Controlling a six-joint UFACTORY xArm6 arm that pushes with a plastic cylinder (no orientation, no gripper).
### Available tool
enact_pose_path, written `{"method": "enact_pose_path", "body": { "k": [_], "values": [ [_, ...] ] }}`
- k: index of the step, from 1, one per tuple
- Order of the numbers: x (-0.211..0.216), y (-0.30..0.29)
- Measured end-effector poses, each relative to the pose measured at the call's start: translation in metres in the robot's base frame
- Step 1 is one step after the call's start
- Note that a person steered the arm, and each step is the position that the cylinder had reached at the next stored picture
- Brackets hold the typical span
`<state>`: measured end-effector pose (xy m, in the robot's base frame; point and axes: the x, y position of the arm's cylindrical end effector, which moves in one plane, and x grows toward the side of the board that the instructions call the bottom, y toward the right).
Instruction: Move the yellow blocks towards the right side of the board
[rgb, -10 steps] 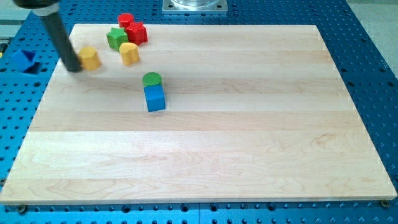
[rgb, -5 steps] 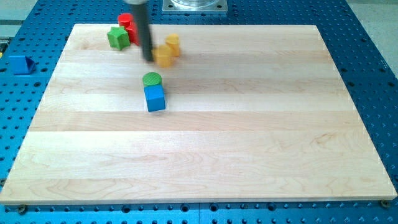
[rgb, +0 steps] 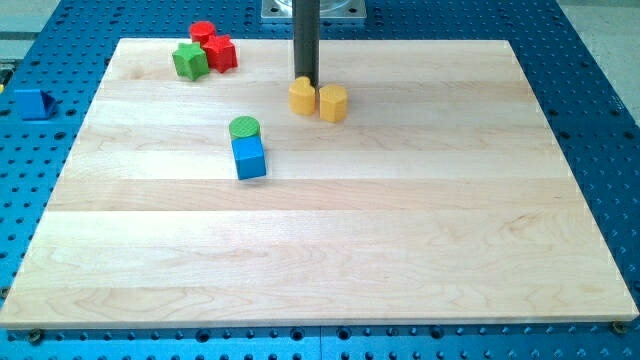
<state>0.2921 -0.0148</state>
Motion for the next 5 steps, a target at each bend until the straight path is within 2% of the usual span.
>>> {"method": "enact_pose_path", "body": {
  "k": [2,3,4,5],
  "values": [
    [-0.042,-0.233],
    [-0.083,-0.268],
    [-0.101,-0.261],
    [-0.031,-0.235]
  ]
}}
